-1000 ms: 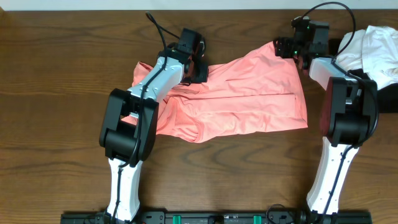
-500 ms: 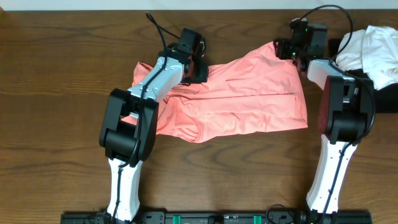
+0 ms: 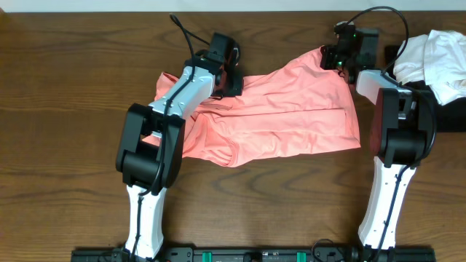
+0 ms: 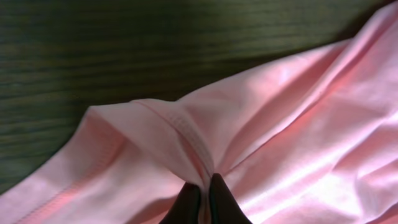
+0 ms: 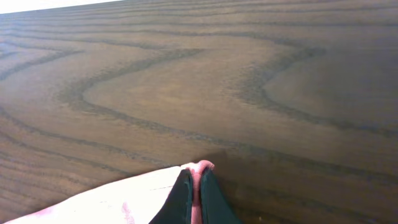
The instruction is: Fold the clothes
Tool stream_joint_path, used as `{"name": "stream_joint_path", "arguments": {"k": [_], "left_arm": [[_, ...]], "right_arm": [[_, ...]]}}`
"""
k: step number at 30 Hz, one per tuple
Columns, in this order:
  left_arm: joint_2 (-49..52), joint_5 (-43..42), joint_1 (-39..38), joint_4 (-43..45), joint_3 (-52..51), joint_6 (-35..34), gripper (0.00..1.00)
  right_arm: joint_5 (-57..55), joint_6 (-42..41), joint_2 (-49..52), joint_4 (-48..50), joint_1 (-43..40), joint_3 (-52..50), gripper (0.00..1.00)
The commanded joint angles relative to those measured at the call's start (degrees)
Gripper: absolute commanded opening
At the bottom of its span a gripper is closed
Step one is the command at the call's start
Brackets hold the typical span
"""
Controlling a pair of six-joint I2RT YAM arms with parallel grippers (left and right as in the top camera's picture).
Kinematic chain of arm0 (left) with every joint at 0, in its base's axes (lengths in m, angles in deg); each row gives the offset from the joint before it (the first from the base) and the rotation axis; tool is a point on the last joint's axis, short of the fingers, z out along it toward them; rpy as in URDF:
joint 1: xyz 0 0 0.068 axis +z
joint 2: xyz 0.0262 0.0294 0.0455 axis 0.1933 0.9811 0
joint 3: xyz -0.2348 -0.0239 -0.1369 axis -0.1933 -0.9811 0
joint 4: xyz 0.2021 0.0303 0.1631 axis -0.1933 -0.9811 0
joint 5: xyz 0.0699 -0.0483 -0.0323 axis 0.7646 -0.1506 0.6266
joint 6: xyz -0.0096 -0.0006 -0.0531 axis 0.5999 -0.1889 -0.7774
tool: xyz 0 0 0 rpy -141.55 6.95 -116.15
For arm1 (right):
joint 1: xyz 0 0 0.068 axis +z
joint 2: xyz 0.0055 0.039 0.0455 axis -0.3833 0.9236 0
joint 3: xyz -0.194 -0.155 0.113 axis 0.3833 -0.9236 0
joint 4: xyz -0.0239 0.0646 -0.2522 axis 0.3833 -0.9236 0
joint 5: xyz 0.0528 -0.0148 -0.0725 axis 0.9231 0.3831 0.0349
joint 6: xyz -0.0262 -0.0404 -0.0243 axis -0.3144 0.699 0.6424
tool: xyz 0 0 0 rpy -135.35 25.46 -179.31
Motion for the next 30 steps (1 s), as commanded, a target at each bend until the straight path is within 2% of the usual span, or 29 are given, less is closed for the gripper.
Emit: {"name": "stream_joint_path", "arguments": {"k": [1,9,21,30], "left_arm": [[-2.03,0.87,2.25,-0.17,1.18,-1.79,0.06],[-5.31,0.85,5.44,-0.61,1.18,-2.05,0.06],[-6.25,0.66,3.8,-2.27,1.18,-2.01,0.06],[-8.9,0.68,3.76,-8.92,1.18,-0.46,0.06]], "right_arm": [[2.62,-0.11,-0.09,-1.9,-0.83,2.49,0.01],[2.97,4.68,-4.15,-15.13,-2.82,7.39,0.01],[2.43,12.37,-11.69,-32.96,-3.91,10.86,0.01],[1.01,12.33,-17.38,-48.26,-4.74,10.86,0.01]]}}
